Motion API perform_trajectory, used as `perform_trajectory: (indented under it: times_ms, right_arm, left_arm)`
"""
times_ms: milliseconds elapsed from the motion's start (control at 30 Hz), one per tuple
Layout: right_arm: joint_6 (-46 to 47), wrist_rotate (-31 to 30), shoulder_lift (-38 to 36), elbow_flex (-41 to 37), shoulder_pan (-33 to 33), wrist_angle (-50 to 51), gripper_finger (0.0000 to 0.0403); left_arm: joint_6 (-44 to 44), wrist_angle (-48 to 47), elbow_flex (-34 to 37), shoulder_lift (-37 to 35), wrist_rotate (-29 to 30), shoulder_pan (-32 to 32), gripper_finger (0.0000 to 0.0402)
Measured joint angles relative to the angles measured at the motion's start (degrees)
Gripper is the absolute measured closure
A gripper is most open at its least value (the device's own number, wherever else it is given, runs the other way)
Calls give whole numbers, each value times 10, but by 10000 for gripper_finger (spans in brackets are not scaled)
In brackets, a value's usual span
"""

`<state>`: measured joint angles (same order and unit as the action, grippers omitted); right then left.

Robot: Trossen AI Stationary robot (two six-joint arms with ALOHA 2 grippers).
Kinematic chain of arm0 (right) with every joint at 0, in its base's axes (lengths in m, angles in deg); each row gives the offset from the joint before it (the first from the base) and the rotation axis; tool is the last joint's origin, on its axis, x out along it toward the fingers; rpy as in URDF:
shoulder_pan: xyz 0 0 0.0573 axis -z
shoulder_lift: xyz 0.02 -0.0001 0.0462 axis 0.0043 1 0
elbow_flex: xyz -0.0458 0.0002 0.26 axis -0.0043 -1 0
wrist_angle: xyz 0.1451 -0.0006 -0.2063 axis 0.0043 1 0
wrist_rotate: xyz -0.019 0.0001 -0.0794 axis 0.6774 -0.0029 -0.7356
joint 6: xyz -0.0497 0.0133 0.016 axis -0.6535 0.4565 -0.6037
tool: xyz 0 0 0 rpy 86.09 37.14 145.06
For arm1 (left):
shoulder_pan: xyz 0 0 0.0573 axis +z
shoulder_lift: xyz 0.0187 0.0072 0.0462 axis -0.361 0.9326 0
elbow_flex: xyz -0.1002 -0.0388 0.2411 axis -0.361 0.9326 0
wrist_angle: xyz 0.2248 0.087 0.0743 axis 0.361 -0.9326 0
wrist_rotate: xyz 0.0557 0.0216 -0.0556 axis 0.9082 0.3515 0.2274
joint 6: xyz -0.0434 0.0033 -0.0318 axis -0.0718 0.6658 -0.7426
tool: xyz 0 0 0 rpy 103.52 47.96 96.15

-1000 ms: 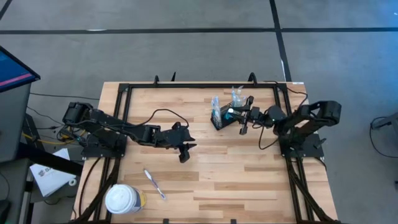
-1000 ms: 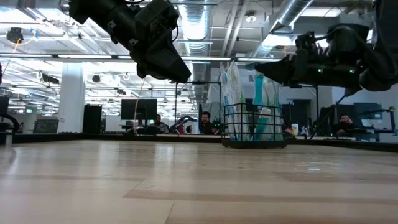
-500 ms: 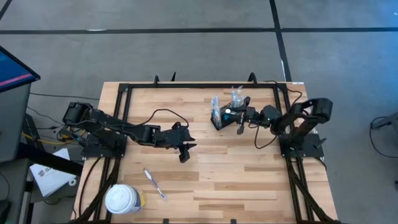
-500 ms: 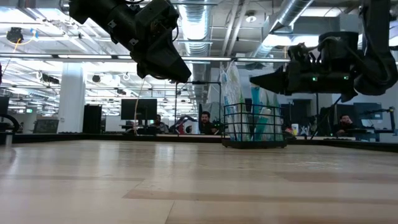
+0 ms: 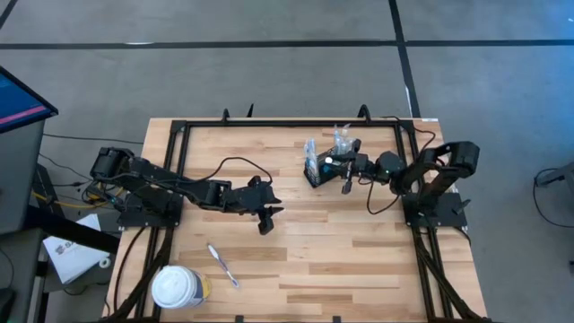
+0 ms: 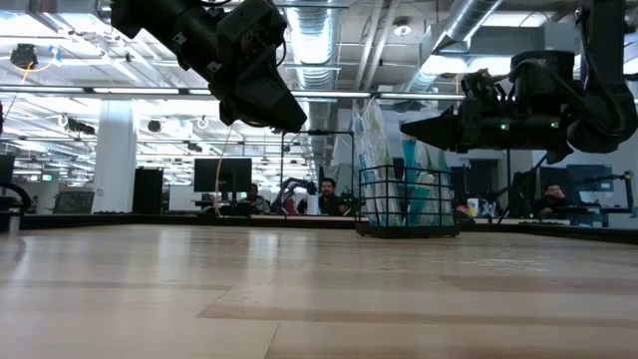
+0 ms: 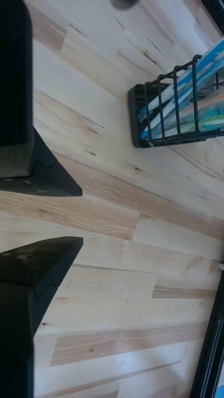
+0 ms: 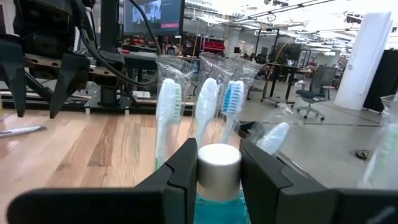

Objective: Pick & Place toothbrushing station
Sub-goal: Put the mouthwash bottle into the mesh organizer

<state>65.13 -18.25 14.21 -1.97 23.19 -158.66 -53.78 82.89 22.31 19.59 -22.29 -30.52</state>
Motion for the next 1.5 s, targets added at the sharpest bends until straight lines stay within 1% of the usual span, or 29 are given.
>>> perform_trajectory:
  times_ms: [333,767,1167,1300,1367,1500]
  right_arm:
    - [8,0,0,0,3,1,320]
    - [12,-2,0,0,2,36,320]
    - [17,-3,0,0,2,41,320]
    - [23,-7,35,0,2,32,320]
    - [28,-12,68,0,2,0,320]
    - [29,-15,100,22,-1,-1,320]
  left_arm:
    - [0,0,0,0,0,0,293]
    - [0,0,0,0,0,0,293]
    - [0,3,0,0,0,0,293]
    - [0,4,0,0,0,0,293]
    - [0,4,0,0,0,0,293]
    - [0,4,0,0,0,0,293]
